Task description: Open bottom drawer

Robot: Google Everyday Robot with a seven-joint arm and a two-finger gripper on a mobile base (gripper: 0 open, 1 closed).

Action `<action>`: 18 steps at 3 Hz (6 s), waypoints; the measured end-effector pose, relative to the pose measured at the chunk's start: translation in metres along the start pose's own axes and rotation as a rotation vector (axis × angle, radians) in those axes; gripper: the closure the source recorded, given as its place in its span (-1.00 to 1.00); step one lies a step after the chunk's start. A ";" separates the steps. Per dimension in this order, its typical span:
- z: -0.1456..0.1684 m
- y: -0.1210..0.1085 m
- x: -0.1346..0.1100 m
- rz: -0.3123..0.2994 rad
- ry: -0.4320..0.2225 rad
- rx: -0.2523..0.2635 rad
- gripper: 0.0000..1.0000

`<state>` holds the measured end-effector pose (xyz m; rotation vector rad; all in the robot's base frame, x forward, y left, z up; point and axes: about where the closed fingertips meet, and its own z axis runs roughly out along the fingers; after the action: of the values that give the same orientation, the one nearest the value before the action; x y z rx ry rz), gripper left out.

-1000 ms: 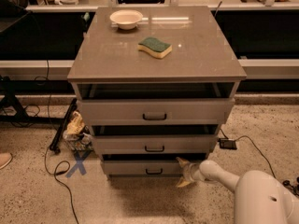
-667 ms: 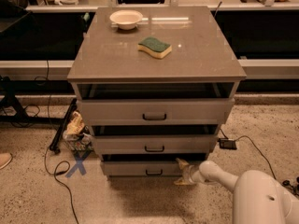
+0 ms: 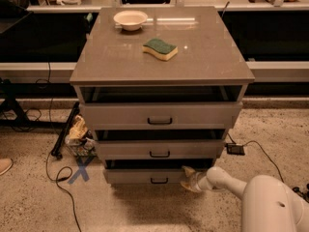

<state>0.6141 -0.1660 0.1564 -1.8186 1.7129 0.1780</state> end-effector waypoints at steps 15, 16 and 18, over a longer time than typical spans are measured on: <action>-0.030 0.026 0.010 0.185 0.176 -0.148 1.00; -0.033 0.036 0.012 0.204 0.170 -0.138 1.00; -0.032 0.038 0.011 0.204 0.169 -0.141 0.67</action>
Offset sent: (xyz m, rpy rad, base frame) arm -0.2361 -0.1117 0.0394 0.0157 0.3578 -0.3545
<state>0.5700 -0.1907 0.1628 -1.7982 2.0520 0.2408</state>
